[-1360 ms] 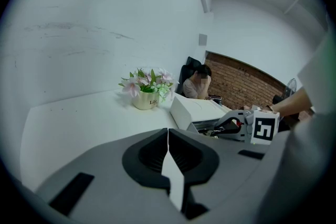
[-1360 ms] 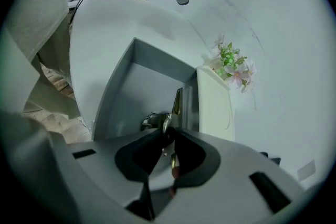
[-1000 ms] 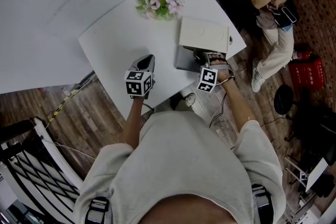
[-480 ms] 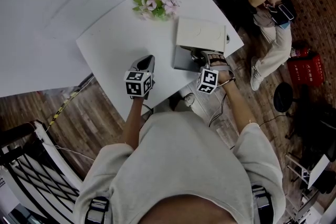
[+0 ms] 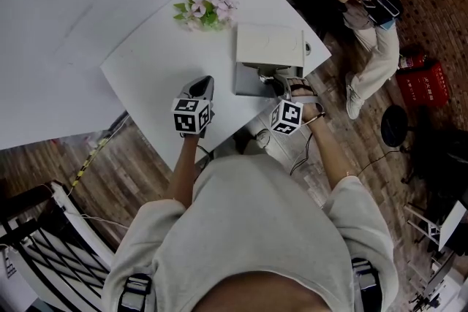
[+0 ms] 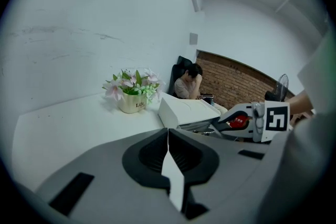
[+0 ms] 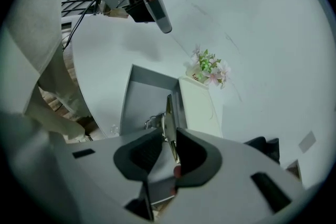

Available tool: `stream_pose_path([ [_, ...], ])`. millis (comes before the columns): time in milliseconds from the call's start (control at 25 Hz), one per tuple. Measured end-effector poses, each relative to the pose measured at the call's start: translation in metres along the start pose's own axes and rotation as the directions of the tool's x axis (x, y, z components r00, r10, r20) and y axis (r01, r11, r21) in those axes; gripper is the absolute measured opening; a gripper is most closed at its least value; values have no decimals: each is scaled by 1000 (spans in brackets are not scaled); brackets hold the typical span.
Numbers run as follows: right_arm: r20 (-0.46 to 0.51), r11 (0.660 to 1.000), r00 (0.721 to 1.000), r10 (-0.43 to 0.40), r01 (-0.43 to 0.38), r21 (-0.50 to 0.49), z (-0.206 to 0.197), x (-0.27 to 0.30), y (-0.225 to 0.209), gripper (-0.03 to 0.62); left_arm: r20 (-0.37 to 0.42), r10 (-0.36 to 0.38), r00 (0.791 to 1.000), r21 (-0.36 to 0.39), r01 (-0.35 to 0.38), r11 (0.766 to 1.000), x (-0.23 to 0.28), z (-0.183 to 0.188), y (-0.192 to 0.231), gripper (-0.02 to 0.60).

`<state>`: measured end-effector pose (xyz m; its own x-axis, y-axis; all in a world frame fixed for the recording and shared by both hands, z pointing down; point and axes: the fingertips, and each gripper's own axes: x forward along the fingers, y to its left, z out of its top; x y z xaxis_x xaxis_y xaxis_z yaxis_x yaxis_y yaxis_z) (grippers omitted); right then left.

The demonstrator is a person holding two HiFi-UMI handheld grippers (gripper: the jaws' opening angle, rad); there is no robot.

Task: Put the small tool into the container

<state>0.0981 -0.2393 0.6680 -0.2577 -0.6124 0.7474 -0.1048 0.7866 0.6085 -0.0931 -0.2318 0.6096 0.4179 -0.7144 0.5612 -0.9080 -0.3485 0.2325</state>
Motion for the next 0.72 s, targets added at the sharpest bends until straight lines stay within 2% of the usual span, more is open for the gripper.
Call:
stream_pose_path([
  [200,8,997,999,-37,36,61,-2,-10,-3,14,4,-19,1000,24,19,1000,3,5,-9,12],
  [400,5,982,999,-35,33,184,-11,-20,-2,0,12,-31,999,46,30,998,3,11,-17,12],
  [520,15,962,999,-46,40,271,-13,-26,-6,0,16,-38,999,58,37,998,4,15,-22,12],
  [720,31,907,996,-85,64,417,-18,-40,-19,0,25,-47,999,81,45,996,3,23,-30,12],
])
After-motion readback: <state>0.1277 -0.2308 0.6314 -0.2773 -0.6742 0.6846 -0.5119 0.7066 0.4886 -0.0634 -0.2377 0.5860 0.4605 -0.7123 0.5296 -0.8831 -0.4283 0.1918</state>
